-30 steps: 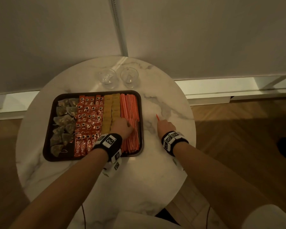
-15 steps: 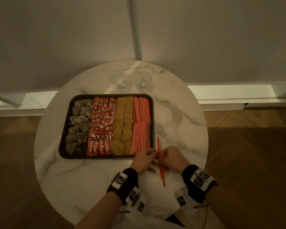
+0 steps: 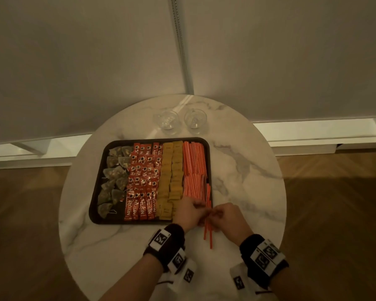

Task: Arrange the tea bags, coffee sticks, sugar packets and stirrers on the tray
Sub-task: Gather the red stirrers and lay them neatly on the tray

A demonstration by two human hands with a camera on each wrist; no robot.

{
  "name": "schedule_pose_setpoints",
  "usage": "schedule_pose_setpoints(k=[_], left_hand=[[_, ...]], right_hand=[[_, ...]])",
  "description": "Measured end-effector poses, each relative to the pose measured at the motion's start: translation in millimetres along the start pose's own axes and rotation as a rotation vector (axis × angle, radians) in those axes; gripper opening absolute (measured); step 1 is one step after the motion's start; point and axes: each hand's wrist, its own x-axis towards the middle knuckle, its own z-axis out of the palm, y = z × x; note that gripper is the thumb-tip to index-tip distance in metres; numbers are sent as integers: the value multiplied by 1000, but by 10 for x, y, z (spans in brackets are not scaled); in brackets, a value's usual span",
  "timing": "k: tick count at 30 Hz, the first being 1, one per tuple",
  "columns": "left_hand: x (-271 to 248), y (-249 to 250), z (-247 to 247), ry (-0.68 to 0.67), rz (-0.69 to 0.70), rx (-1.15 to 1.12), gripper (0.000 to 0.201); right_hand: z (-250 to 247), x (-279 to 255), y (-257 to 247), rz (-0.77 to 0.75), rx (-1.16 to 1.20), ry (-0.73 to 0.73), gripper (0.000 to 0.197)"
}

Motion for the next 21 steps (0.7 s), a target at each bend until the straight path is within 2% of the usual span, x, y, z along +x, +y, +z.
schedule_pose_setpoints(k=[2, 4, 7, 9, 14, 16, 19, 21], left_hand=[[135, 106, -97, 31, 5, 80, 9], [267, 166, -184, 54, 4, 177, 12], [465, 205, -242, 46, -63, 317, 15], [527, 234, -244, 1, -118, 408, 16], [618, 311, -212, -67, -144, 579, 18], [658, 365, -200, -48, -121, 635, 21], [683, 427, -181, 20, -37, 737, 35], [686, 454, -165, 26, -10, 745, 36]], right_hand=[[-32, 79, 6, 36, -17, -17, 16], [-80, 132, 105, 152, -22, -30, 25], [-158, 167, 378, 382, 121, -40, 30], [-184, 144, 537, 473, 230, -25, 34], [-189, 149, 619, 571, 370, 47, 52], [-192, 171, 581, 591, 333, 40, 58], [-196, 185, 561, 609, 303, 61, 64], [-191, 189, 565, 614, 296, 76, 67]])
